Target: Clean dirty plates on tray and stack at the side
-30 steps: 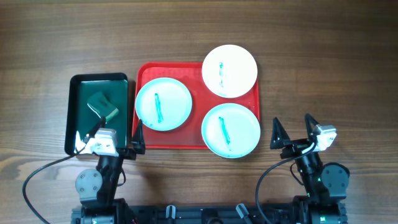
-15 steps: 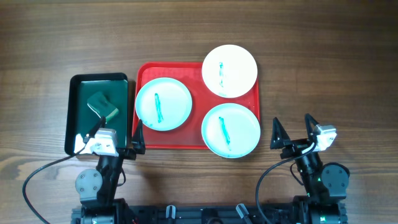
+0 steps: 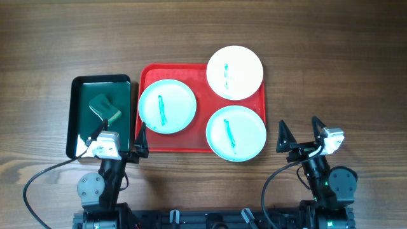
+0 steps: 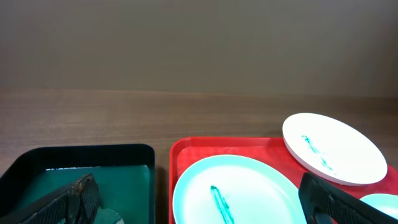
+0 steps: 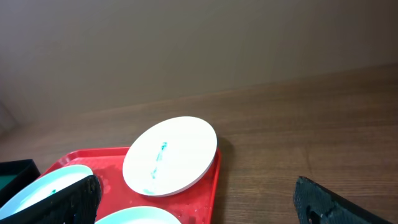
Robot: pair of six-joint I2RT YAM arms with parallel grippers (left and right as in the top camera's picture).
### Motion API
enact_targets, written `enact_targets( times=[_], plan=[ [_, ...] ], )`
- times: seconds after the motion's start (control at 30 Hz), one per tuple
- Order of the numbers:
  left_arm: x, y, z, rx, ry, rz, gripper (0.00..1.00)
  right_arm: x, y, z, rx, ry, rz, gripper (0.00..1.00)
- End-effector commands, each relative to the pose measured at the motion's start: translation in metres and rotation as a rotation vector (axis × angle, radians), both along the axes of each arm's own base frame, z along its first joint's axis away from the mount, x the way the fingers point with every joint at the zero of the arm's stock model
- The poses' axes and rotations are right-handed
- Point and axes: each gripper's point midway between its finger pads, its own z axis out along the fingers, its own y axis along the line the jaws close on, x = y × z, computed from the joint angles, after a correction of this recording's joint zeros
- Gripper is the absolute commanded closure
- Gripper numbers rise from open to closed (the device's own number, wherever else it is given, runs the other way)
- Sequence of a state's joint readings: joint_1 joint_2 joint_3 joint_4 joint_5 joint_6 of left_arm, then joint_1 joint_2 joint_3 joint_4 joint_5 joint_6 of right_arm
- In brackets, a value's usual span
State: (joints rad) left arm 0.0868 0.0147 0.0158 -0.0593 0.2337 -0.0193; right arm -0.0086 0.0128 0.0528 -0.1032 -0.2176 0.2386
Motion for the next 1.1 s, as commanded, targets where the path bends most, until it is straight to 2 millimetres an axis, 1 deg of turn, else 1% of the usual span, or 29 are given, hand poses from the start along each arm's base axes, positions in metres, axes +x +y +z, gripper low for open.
enact_targets(
  times=[0.0,0.13,0.3,0.4,0.47,0.53,0.57,0.63,0.7,0.73,0.77,0.8,0.83,0.93,1.0,1.07],
  plan=[
    [0.0,0.001,-0.002,0.016,-0.005,0.006,0.0,-0.001,0.002,0.002,0.008,-0.007,0.011,0.0],
    [0.0,0.001,-0.002,0.016,-0.005,0.007,0.0,0.0,-0.003,0.002,-0.002,-0.009,-0.014,0.0],
    [0.0,0.001,-0.002,0.016,-0.005,0.006,0.0,0.0,-0.002,0.002,0.026,-0.003,-0.012,0.0],
    [0.0,0.001,-0.001,0.012,-0.006,0.005,0.0,0.001,-0.007,0.004,0.022,-0.014,-0.039,0.0],
    [0.001,0.001,0.006,0.014,-0.038,0.005,0.0,0.001,-0.007,0.009,0.021,-0.033,-0.038,0.0],
    [0.0,0.001,0.021,-0.031,-0.078,0.007,0.0,0.001,-0.006,0.012,0.021,-0.042,-0.036,0.0],
    [-0.002,0.001,0.033,-0.039,-0.095,0.008,0.0,0.0,-0.005,0.018,0.02,-0.052,-0.029,0.0],
    [-0.005,0.001,0.046,-0.04,-0.089,0.01,0.0,-0.001,-0.003,0.029,0.016,-0.063,-0.014,0.0],
    [-0.007,0.002,0.056,-0.043,-0.049,0.016,0.0,-0.001,-0.002,0.043,-0.002,-0.071,-0.01,0.0],
    [-0.009,0.002,0.061,-0.047,0.004,0.018,0.0,0.0,-0.001,0.055,-0.003,-0.072,-0.006,0.0],
    [-0.009,0.002,0.064,-0.048,0.028,0.018,0.0,0.001,0.0,0.063,-0.004,-0.071,-0.001,0.0],
    [-0.009,0.002,0.072,-0.053,0.082,0.019,0.0,0.004,0.002,0.076,-0.004,-0.064,0.017,0.0],
    [-0.007,0.002,0.078,-0.056,0.116,0.02,0.0,0.007,0.005,0.085,-0.004,-0.053,0.034,0.0],
    [0.002,0.002,0.101,-0.064,0.218,0.021,0.0,0.023,0.012,0.105,-0.005,0.026,0.074,0.0],
    [0.01,0.003,0.111,-0.072,0.328,0.025,0.0,0.036,0.015,0.112,-0.021,0.133,0.102,0.0],
    [0.017,0.004,0.112,-0.082,0.464,0.028,0.0,0.046,0.015,0.113,-0.043,0.235,0.108,0.0]
  ],
)
